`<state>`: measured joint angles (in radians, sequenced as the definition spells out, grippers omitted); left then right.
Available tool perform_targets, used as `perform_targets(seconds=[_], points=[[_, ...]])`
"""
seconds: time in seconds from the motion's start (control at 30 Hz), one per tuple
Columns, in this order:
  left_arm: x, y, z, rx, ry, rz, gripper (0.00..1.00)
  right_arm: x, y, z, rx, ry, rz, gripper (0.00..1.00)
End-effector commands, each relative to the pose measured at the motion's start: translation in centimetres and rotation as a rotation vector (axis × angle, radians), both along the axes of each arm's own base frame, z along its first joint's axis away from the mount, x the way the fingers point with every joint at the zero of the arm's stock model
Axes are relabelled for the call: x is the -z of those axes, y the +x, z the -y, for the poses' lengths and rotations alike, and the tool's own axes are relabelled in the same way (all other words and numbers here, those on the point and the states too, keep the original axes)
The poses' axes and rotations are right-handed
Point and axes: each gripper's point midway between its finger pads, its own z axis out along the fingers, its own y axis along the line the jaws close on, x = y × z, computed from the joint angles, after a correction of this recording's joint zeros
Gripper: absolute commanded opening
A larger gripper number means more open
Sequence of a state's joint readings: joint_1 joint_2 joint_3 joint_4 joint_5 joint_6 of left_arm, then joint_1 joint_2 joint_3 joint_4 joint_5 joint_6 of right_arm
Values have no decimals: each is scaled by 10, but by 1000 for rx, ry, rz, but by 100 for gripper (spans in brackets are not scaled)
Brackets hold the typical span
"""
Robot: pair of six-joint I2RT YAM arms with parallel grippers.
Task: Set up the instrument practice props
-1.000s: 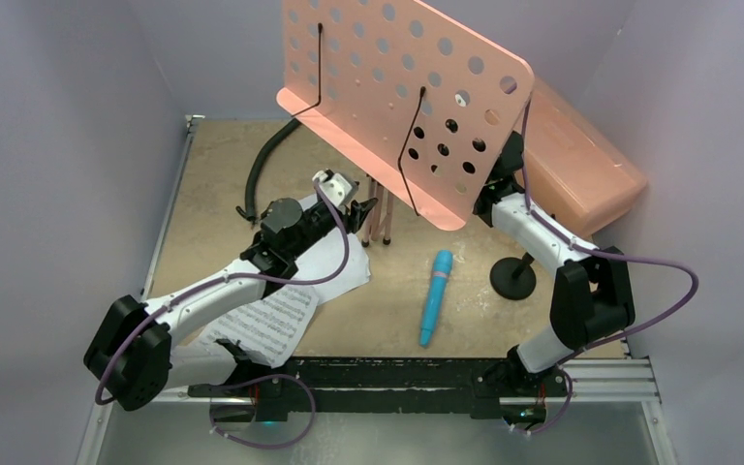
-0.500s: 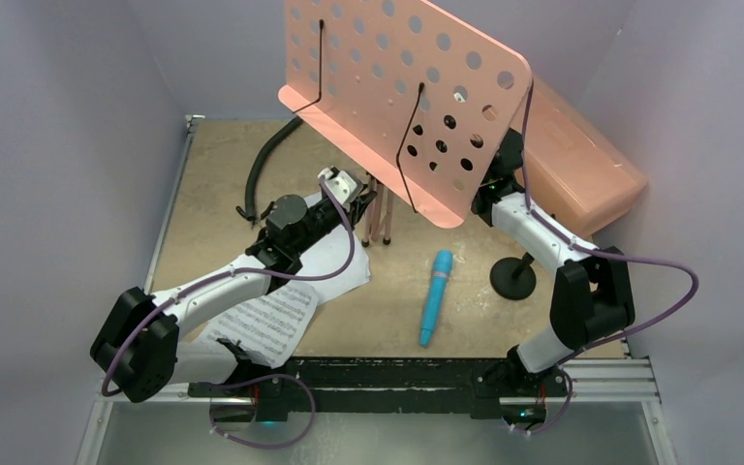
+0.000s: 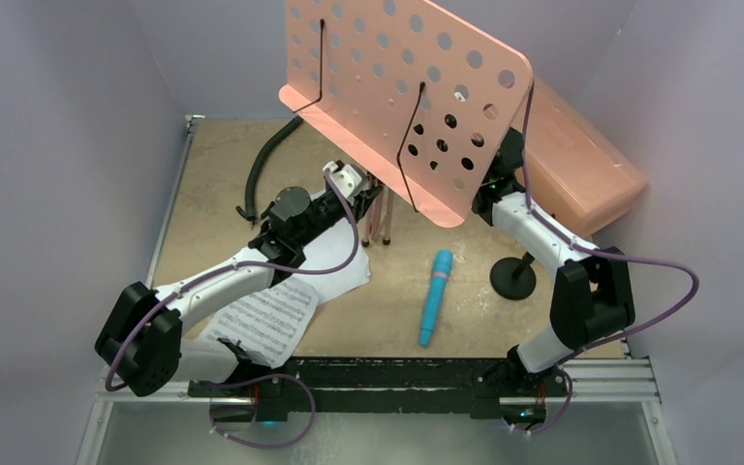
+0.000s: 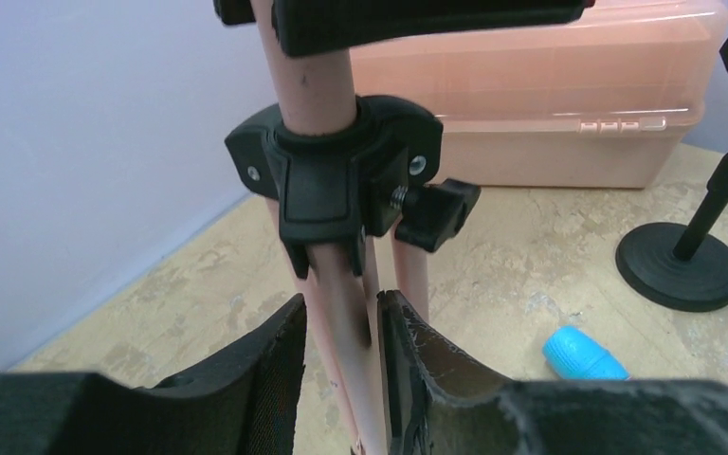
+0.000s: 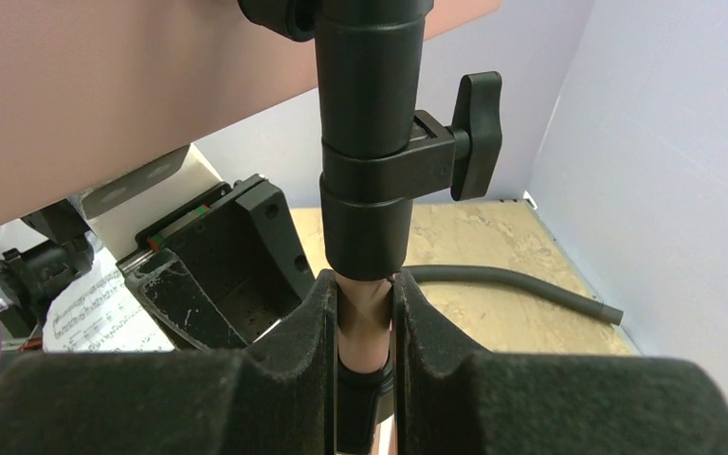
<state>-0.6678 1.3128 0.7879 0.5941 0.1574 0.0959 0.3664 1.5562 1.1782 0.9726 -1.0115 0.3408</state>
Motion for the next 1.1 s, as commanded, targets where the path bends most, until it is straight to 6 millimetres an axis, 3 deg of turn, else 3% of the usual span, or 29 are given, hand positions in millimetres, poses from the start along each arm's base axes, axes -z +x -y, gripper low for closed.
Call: perform_targets(seconds=[0.0,0.17,0.2,0.7,1.07], points=[[-27,1,8,43,-14,78,29,-82,-26,13,31,121,220,0],[-29,0,8,49,-8,94,2,-88,-27,13,35,127,232,0],[-29,-1,8,53,-4,97,0,-90,-28,13,36,130,239,0],[-38,0,13,74,4,125,0,-154,-41,24,81,202,388,0],[-47,2,12,65,5,124,0,-181,-48,30,106,243,436,0]])
